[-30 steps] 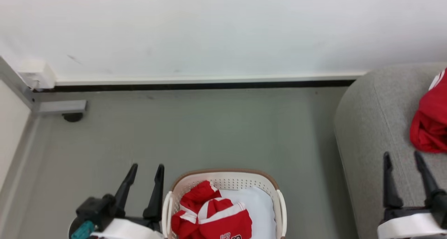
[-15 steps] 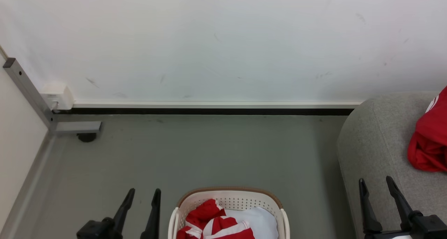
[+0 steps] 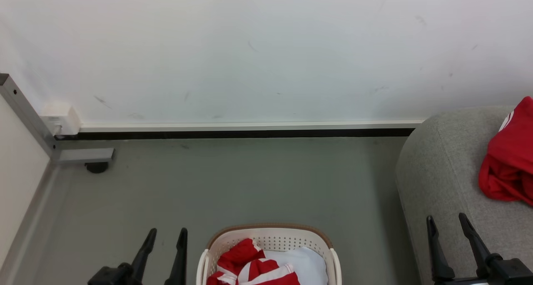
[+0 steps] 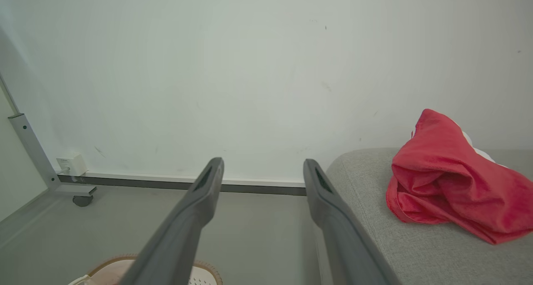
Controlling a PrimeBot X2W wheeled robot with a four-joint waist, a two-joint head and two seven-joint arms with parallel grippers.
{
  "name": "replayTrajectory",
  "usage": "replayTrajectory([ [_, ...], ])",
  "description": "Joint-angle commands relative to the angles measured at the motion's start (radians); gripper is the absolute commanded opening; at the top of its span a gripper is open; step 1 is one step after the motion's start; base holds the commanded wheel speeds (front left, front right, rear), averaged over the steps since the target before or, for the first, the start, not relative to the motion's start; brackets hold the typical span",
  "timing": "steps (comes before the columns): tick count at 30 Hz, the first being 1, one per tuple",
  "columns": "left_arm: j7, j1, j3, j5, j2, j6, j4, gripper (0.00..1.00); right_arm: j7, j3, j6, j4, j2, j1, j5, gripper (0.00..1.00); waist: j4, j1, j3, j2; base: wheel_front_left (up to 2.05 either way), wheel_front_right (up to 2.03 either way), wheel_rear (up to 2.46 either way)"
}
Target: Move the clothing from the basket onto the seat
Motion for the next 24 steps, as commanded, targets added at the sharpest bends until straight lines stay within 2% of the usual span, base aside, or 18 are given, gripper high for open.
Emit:
replayTrajectory([
  [1,0.000,0.010,0.007,0.006,-0.003,-0.005,0.002,1.00,0.001,0.000,-0.003,0.003,-0.002,0.012,0.000,1.00,-0.002,0.0000,0.001,-0.0001,0.00,0.00,0.00],
  [24,-0.001,-0.021,0.034,0.044,-0.025,-0.034,0.037,1.00,0.001,0.002,-0.003,-0.011,-0.002,-0.015,0.008,1.00,-0.033,0.0000,0.056,-0.0001,0.00,0.00,0.00],
])
